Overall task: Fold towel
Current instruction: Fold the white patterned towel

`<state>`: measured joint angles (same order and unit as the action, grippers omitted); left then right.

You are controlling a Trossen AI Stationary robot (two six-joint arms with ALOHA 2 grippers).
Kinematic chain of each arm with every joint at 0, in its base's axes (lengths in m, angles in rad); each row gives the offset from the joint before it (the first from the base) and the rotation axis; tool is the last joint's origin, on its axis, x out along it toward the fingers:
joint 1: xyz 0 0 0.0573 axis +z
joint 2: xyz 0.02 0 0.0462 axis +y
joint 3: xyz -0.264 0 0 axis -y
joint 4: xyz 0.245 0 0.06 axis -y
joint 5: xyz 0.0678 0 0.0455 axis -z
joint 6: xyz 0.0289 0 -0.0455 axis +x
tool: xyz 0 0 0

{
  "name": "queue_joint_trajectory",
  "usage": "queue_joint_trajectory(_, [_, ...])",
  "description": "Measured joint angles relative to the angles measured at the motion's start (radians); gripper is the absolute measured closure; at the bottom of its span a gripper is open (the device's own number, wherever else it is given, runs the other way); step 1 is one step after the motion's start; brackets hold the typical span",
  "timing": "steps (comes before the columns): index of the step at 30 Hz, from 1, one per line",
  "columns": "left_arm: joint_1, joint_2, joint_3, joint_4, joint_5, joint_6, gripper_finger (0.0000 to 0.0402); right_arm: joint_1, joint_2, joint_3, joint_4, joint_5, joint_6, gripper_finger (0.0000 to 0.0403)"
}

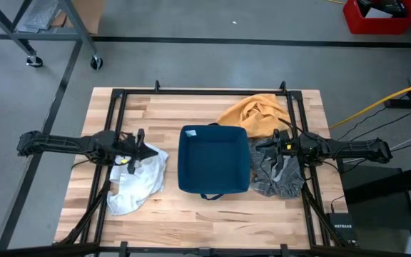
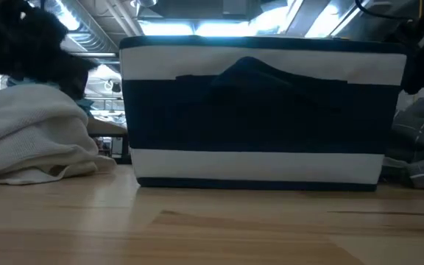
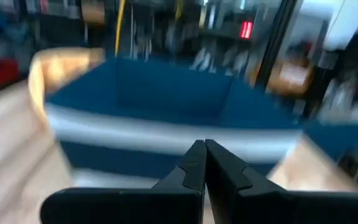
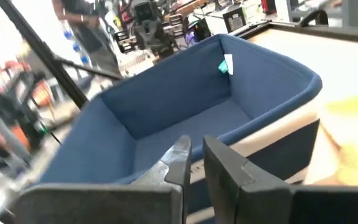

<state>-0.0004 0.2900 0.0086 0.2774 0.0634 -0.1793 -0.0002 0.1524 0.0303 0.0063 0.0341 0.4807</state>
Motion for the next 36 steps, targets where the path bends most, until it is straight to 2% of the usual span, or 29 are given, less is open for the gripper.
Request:
queue_joint_trajectory(6, [0.000, 0.000, 0.000, 0.247, 0.000, -0.004, 0.0402, 0.000, 0.000, 0.000, 0.000, 0.000, 0.102, 0.0354])
queue_joint_trajectory(13, [0.000, 0.001, 0.008, 0.286, 0.000, -0.074, 0.0402, 0.000, 0.000, 0.000, 0.000, 0.000, 0.102, 0.0354])
queue_joint_trajectory(19, [0.000, 0.001, 0.016, 0.372, -0.031, 0.080, 0.0402, 0.000, 0.000, 0.000, 0.000, 0.011, 0.098, 0.0354])
queue_joint_trajectory(36, [0.000, -0.001, 0.019, 0.617, -0.031, 0.181, 0.0402, 0.000, 0.000, 0.000, 0.054, 0.013, 0.090, 0.0354])
